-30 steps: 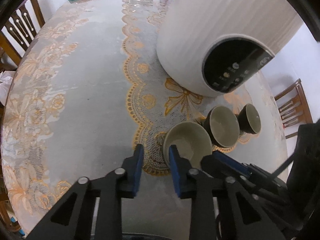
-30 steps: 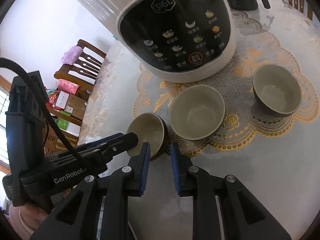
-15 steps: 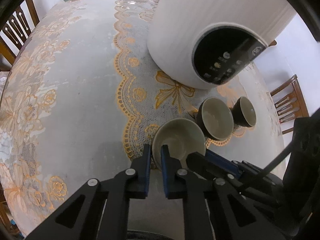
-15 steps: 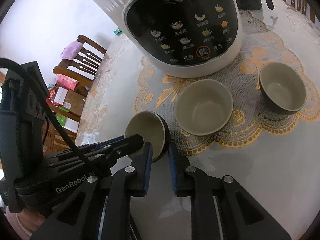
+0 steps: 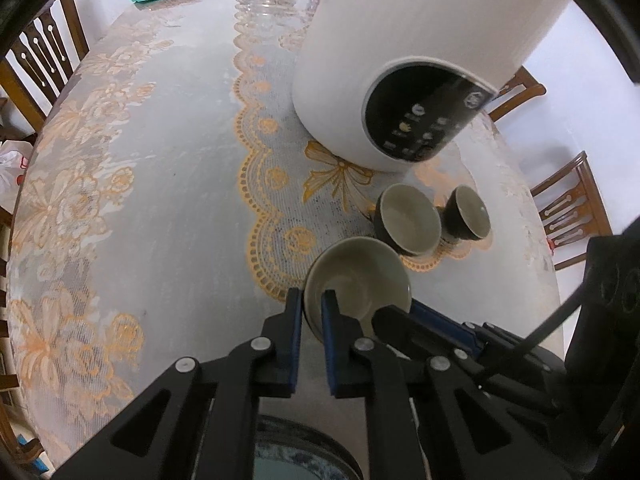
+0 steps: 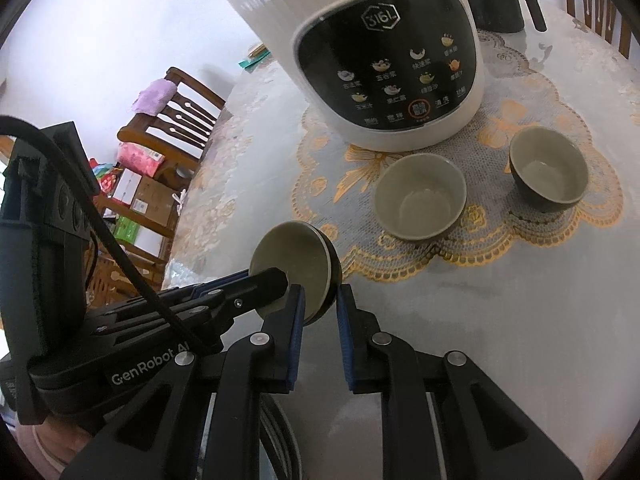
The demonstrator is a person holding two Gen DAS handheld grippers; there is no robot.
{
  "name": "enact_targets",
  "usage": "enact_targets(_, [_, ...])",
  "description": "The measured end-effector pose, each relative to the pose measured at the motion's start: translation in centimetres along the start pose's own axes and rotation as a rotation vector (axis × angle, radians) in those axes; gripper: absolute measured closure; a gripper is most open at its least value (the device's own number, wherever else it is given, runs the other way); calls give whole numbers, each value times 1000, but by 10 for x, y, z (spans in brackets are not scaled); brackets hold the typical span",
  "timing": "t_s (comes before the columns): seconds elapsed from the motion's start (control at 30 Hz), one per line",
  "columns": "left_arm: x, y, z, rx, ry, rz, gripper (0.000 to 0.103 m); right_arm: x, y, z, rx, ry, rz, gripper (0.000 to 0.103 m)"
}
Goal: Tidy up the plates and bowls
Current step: 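Lift the bowl with both tools and carry it over the plate stack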
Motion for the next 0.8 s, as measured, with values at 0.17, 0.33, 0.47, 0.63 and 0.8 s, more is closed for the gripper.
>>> enact_targets(0.17, [-16, 1, -11, 1, -16, 2, 95, -9, 9, -7, -17, -2, -2, 84])
enact_targets(0.33, [-31, 3, -21, -11, -34, 3, 95, -21, 21, -18, -35, -8, 4, 84])
enact_targets(0.47, [-45, 8, -31, -20, -49, 8, 95, -29, 33, -28, -48, -12, 11, 84])
enact_targets(0.63, [-60, 13, -46, -34, -60, 16, 95, -36, 47, -42, -62, -11, 23, 84])
enact_targets(0.8, [-72, 19, -62, -51, -66, 26, 95, -42, 59, -57, -72, -4, 35, 84])
Point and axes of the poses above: each gripper's, at about its wrist camera, not at the fingertips, and x roughly the way its jaws point, y to its left, z to its top, the point moved 9 cm from there along x, roughly the way its jaws point, and after that the axes turned 2 degrees about -x, right-handed, at the moved point
